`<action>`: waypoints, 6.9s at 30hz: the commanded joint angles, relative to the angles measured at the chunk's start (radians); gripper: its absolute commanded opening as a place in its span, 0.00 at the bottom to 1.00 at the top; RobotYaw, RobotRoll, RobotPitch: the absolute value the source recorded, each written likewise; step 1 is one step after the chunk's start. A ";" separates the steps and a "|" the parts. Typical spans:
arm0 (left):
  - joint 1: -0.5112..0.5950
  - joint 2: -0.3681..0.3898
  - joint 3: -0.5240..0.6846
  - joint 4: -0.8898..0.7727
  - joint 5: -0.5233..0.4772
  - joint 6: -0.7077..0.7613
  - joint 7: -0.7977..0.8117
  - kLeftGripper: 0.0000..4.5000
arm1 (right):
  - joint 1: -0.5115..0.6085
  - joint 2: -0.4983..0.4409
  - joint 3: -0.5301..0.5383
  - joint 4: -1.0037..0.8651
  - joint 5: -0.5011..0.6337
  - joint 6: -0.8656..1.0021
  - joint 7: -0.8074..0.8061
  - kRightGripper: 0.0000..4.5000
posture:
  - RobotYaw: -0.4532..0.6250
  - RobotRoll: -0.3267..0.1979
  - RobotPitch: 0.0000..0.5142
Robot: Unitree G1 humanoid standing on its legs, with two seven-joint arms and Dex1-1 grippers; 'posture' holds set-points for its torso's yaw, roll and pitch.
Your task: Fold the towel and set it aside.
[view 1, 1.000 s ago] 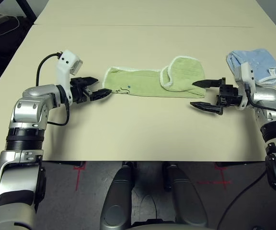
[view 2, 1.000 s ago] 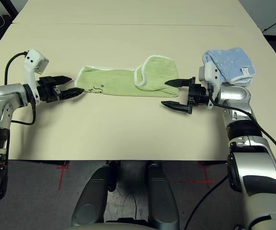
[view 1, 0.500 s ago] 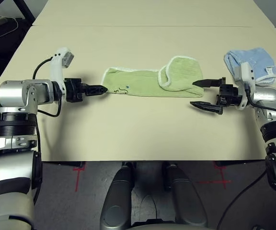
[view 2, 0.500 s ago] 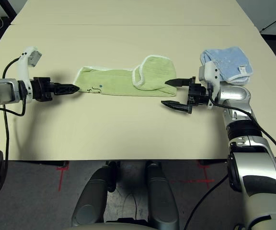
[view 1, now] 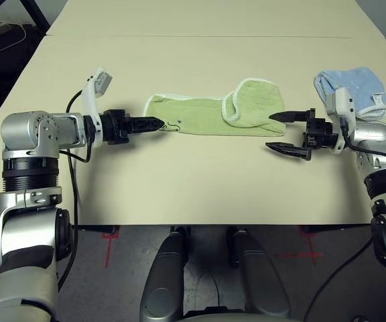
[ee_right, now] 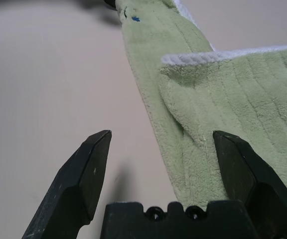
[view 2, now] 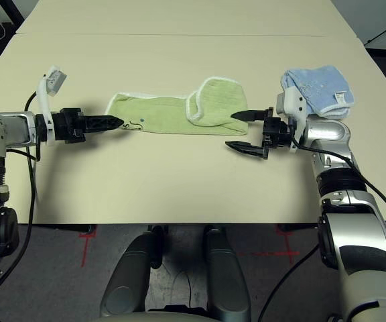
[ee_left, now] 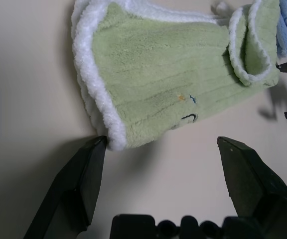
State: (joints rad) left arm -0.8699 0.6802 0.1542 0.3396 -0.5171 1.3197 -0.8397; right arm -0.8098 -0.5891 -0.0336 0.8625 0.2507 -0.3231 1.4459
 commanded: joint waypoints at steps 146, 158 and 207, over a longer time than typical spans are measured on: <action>-0.202 -0.129 0.242 0.329 -0.017 0.078 0.424 0.02 | 0.033 -0.019 0.003 -0.053 -0.032 0.013 -0.016 1.00 | 0.52 0.62 0.46; -0.201 -0.106 0.190 0.228 -0.061 0.159 0.372 0.01 | 0.027 -0.022 0.004 -0.039 -0.038 0.009 -0.018 1.00 | 0.52 0.62 0.46; -0.252 -0.017 -0.229 -0.191 -0.054 -0.080 0.088 0.01 | -0.027 -0.013 0.007 0.033 -0.062 -0.020 -0.020 1.00 | 0.54 0.62 0.41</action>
State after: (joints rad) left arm -1.1083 0.6640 -0.0334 0.1354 -0.6008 1.2958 -0.7203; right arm -0.8423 -0.5958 -0.0308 0.8945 0.1958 -0.3331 1.4192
